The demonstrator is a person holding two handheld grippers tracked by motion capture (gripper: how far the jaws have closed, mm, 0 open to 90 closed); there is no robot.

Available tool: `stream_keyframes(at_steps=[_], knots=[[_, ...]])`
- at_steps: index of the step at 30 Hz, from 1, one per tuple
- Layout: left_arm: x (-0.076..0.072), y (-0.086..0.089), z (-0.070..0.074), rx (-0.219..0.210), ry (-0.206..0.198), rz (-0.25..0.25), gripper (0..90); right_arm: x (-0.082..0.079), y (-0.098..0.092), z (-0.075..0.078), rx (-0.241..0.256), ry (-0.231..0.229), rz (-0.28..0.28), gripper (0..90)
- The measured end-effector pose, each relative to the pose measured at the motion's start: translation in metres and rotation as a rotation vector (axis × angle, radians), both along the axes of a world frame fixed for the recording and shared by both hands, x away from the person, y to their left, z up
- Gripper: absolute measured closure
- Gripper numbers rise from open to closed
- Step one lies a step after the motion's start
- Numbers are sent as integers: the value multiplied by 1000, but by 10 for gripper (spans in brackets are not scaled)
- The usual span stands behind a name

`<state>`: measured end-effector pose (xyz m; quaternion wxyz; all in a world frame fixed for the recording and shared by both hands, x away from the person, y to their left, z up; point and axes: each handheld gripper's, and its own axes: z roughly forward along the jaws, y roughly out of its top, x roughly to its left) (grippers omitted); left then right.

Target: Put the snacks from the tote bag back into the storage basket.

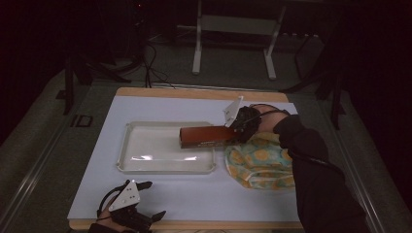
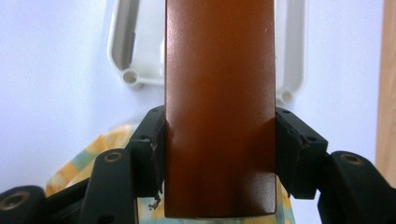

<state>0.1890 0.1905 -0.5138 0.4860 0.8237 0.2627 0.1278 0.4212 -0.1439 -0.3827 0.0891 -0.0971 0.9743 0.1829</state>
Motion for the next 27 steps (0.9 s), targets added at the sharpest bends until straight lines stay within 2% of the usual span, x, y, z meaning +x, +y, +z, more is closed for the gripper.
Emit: stream_keyframes(at_steps=[3,10,15,20,27], knots=[[0,0,0,-1,0,-1,0,0,12,-5,7,6,16,429],[0,0,0,-1,-1,-2,0,0,33,-11,67,12,25,429],[0,0,0,-2,-1,-4,0,-1,45,-15,134,8,31,429],[0,0,0,-1,-2,-8,0,1,52,-24,187,17,31,429],[0,0,0,-1,-2,-8,0,4,58,-46,180,25,10,429]])
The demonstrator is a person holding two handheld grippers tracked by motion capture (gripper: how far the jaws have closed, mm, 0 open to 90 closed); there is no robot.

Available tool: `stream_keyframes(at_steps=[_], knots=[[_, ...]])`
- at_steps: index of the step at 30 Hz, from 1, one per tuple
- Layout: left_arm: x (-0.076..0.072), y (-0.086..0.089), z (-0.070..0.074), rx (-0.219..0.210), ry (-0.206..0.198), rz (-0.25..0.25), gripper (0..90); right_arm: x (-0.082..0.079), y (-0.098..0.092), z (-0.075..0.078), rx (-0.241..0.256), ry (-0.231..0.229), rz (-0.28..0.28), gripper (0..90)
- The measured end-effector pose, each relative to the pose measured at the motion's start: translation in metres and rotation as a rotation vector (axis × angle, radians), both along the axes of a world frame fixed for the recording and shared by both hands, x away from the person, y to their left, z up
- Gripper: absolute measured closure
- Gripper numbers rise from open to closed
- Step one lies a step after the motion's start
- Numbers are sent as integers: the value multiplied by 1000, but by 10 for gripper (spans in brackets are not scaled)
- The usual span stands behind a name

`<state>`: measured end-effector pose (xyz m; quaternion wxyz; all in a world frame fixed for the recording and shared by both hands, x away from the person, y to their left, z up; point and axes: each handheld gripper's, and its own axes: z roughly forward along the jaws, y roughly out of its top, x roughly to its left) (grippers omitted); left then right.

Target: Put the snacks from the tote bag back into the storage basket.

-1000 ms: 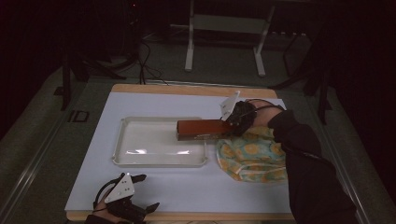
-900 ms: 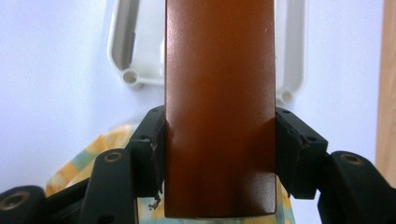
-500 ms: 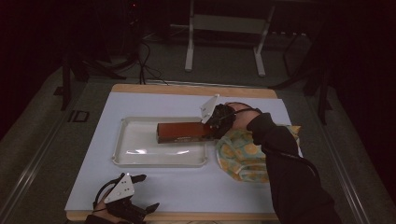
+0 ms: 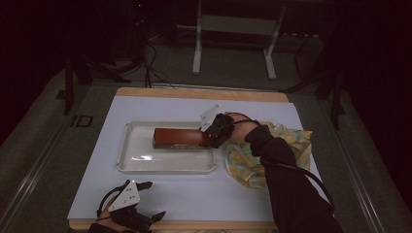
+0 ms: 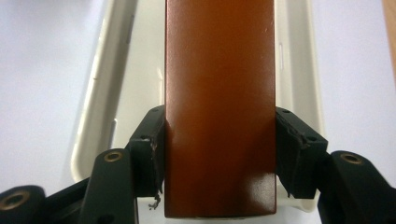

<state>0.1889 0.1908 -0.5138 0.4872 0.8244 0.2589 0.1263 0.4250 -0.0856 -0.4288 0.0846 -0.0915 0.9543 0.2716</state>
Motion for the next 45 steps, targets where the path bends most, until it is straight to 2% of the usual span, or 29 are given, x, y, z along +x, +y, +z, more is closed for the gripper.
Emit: stream_keyframes(at_steps=[9,15,23,38,40,45], knots=[[0,0,0,0,0,-2,0,2,7,-28,-86,7,-5,428],[0,0,0,1,2,-2,0,6,6,-38,-92,31,-23,428],[0,1,0,-4,5,-3,0,6,12,-45,-126,37,-15,425],[0,0,0,-1,3,-6,0,6,19,-46,-181,46,-49,367],[0,0,0,0,3,-7,0,5,19,-44,-160,53,-42,368],[0,0,0,1,2,-7,0,4,19,-36,-144,23,-44,368]])
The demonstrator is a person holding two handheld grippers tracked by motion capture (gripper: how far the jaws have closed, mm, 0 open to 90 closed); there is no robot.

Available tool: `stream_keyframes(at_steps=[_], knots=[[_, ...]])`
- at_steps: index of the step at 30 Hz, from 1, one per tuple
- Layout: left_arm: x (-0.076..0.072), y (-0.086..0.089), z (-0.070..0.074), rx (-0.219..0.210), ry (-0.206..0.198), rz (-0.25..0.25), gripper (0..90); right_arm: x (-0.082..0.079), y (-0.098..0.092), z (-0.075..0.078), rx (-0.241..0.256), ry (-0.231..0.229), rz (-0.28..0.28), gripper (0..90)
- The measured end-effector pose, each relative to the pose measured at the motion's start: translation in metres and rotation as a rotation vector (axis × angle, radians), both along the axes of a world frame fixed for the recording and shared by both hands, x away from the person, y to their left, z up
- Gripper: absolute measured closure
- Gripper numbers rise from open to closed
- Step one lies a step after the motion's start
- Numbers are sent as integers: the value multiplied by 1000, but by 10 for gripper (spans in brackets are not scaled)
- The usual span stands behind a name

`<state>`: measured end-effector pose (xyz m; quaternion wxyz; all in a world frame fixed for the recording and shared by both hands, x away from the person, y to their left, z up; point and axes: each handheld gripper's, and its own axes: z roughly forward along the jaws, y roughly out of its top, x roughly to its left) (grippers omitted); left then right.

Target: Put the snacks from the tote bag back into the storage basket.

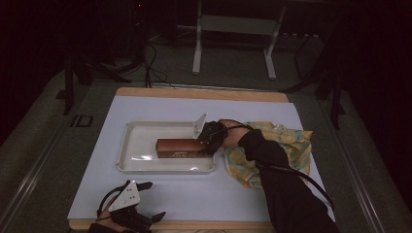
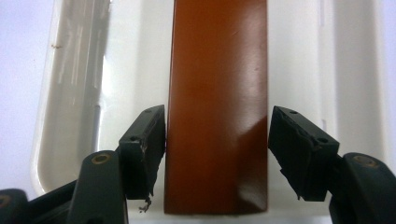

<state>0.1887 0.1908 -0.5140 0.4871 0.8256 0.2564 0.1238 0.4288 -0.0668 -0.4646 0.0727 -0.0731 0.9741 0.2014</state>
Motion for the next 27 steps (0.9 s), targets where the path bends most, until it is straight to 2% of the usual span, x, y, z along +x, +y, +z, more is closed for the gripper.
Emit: stream_keyframes(at_steps=[6,10,14,20,23,27], knots=[[0,0,0,2,2,1,0,-2,-7,16,26,-28,-20,368],[0,0,0,3,3,1,0,-2,-10,21,37,-42,-29,355],[1,0,0,4,4,3,0,-2,-15,31,73,-44,-71,296],[0,0,0,-1,4,4,0,-5,-20,42,118,-89,-120,248],[1,0,0,3,4,3,0,-6,-23,44,131,-76,-148,199],[1,0,0,4,5,3,0,-6,-30,49,178,-48,-200,140]])
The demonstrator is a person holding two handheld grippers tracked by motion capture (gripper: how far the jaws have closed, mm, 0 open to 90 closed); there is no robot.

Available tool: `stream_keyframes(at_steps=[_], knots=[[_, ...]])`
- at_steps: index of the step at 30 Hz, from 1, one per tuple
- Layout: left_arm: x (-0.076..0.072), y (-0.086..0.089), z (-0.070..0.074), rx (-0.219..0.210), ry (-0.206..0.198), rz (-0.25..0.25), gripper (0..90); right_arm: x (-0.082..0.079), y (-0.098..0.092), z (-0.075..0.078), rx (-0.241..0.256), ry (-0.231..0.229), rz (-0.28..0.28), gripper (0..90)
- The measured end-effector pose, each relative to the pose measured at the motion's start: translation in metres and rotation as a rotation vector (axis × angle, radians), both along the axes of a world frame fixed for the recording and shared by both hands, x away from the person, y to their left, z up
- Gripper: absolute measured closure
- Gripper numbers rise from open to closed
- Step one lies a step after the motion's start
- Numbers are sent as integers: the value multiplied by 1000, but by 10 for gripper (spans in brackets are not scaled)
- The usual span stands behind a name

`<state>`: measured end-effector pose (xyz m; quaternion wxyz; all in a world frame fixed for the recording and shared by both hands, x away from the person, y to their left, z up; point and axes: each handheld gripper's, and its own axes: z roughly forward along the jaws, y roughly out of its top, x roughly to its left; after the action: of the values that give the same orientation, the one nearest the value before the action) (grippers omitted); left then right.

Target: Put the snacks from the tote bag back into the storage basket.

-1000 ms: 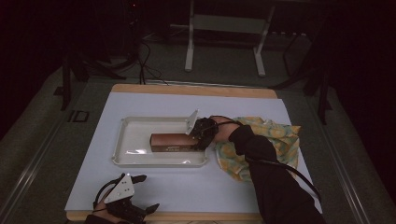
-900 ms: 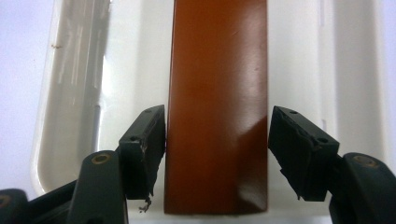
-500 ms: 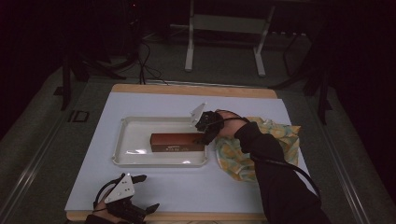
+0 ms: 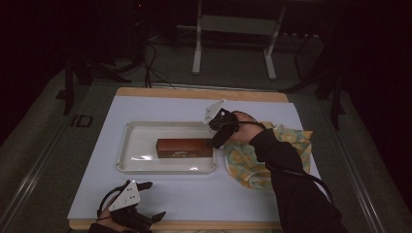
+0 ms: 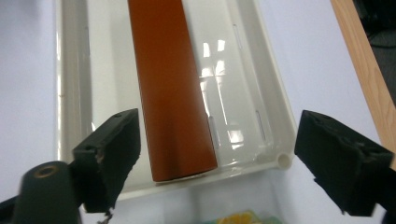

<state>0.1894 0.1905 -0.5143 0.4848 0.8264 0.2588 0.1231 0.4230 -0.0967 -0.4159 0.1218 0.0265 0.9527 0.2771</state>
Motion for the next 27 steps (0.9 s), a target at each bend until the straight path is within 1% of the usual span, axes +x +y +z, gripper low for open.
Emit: stream_keyframes(at_steps=[1,5,7,9,12,15,17,18,19,20,21,22,23,24,25,27], knots=[[0,0,0,0,1,0,0,1,-3,1,11,12,-13,118],[0,0,0,-1,1,0,0,0,-14,3,29,2,-52,109],[0,0,0,-3,1,1,0,0,-21,4,40,14,-67,109],[0,0,0,-2,1,1,0,0,-27,5,63,19,-85,110],[0,0,0,-5,1,1,0,-3,-38,6,90,12,-123,110],[1,0,0,-8,1,1,0,-6,-47,4,91,10,-160,110],[0,0,0,-6,1,0,0,-7,-52,2,97,26,-177,110],[0,0,0,-6,1,0,0,-8,-55,1,94,19,-192,110],[0,0,0,-6,1,0,0,-8,-55,1,94,19,-192,110],[1,-1,0,-5,1,0,0,-11,-63,-1,99,9,-233,110],[1,-1,0,-5,1,1,0,-12,-66,-2,101,3,-250,110],[1,-1,0,-5,1,1,0,-12,-66,-2,101,3,-250,110],[1,-1,0,-5,1,0,0,-15,-72,-4,115,2,-276,110],[1,-1,0,-5,1,0,0,-15,-72,-4,115,2,-276,110],[1,-1,0,-3,1,0,0,-17,-79,-5,125,-1,-308,110],[1,-1,0,-1,2,-1,0,-19,-85,-5,142,-7,-347,110]])
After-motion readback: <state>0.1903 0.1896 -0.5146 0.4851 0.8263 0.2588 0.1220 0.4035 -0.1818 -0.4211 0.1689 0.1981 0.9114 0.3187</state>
